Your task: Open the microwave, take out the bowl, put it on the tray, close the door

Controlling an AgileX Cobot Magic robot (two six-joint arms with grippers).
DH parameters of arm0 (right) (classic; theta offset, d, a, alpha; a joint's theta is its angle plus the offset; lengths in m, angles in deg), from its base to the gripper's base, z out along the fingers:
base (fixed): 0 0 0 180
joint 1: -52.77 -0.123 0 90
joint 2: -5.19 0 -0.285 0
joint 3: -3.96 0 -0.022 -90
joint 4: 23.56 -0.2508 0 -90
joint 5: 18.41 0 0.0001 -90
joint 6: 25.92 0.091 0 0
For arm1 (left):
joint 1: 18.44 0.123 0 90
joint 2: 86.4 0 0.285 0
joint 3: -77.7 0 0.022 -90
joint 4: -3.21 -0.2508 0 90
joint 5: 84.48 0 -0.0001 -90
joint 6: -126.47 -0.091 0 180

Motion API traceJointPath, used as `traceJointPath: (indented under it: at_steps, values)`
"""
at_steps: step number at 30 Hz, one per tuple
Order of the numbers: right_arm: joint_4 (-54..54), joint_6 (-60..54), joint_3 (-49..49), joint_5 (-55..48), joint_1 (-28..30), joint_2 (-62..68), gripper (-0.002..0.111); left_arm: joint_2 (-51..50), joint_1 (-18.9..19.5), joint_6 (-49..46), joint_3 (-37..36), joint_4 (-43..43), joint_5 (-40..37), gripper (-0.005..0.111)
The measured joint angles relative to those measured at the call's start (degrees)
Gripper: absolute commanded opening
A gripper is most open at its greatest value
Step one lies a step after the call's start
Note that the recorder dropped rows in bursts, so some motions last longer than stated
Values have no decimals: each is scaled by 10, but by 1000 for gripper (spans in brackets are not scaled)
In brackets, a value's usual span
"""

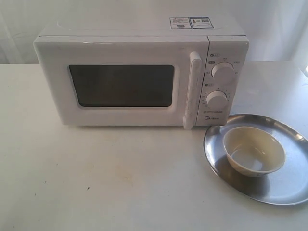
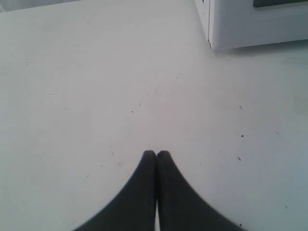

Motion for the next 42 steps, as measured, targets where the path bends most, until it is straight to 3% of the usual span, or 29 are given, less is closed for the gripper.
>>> traceJointPath:
  at_steps: [6,14,19,31,42]
  values:
    - [0,-59,100,116,37,-76,0,0,0,0,0,0,0,0]
    - [20,-74,227,411,218,-86,0,0,0,0,0,0,0,0]
    - [34,2,270,454,306,-86,0,0,0,0,0,0,0,0]
    - [238,98,270,448,316,-86,0,0,0,0,0,0,0,0]
    - [306,172,270,452,316,-86,0,0,0,0,0,0,0,0]
